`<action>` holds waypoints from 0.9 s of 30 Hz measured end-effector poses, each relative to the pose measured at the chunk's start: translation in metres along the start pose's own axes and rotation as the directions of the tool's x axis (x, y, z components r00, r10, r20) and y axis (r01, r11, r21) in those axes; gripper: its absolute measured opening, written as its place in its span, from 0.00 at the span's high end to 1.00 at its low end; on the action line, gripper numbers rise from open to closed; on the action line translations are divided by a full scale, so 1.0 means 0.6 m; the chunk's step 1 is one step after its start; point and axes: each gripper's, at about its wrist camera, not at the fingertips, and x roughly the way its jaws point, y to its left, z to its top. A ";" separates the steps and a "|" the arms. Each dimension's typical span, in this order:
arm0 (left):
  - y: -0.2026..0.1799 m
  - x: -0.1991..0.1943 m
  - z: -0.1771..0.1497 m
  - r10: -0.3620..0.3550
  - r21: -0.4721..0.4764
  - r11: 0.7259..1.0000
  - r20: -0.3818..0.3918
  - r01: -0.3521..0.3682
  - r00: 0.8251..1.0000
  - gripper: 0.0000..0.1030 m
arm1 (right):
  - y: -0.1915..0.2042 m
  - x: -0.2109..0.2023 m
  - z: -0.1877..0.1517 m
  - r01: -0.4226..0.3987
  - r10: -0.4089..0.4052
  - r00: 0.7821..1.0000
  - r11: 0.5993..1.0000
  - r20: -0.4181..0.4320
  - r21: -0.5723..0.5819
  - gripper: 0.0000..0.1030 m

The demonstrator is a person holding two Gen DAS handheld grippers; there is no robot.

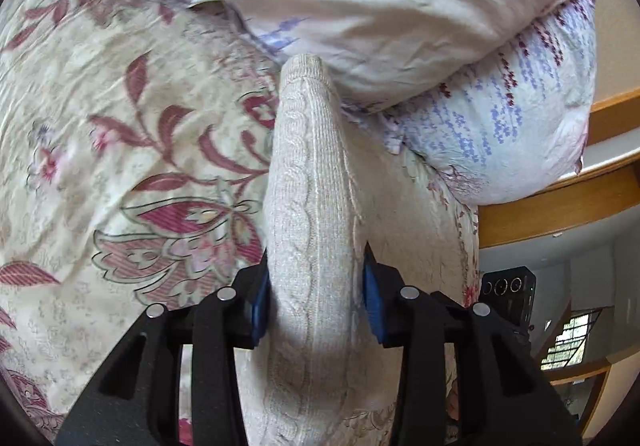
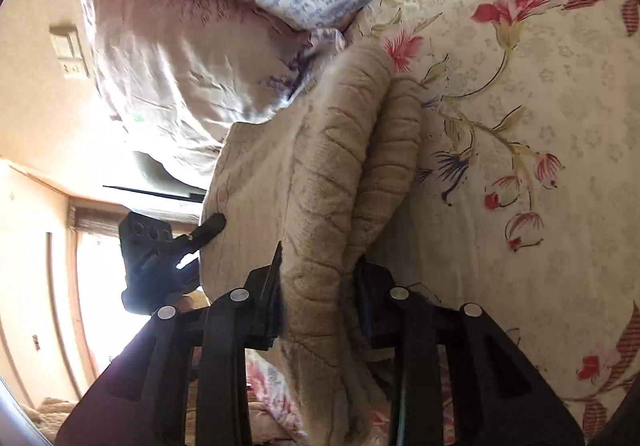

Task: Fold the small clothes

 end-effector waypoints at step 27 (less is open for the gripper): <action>-0.214 0.054 -0.075 0.481 0.464 0.693 0.273 -0.552 0.833 0.02 | 0.025 -0.032 0.090 0.128 -0.128 0.983 0.992 0.136 0.006 0.80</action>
